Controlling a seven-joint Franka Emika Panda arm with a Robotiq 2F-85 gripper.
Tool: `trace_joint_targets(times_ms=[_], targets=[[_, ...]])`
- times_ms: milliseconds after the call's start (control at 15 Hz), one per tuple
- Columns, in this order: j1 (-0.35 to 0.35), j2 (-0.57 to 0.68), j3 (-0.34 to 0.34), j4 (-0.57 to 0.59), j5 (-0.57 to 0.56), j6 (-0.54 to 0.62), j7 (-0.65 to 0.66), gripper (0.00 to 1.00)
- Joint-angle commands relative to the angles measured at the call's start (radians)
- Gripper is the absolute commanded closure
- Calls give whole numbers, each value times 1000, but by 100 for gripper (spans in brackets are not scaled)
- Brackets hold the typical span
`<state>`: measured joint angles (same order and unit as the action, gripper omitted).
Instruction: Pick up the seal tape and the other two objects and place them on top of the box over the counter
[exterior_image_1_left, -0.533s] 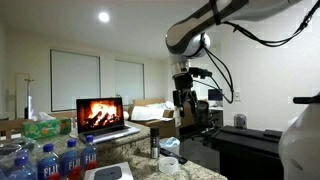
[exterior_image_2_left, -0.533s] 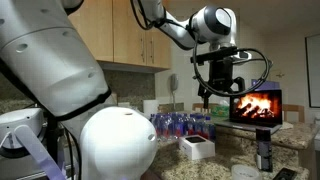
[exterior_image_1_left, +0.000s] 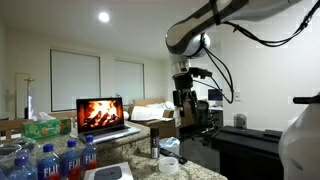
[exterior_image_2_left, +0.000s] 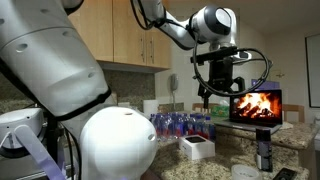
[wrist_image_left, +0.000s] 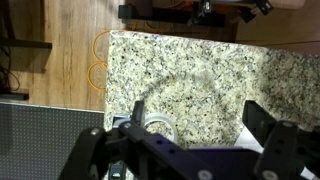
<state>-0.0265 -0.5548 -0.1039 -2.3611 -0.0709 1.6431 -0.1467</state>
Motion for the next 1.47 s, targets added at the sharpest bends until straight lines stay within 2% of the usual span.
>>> trace_joint_targets(times_ms=[0,1333,1400], targets=[[-6,1,5,2,2,-2,-2,0],[-6,1,5,2,2,-2,-2,0],[-12,5,14,1,-7,56,29,0]])
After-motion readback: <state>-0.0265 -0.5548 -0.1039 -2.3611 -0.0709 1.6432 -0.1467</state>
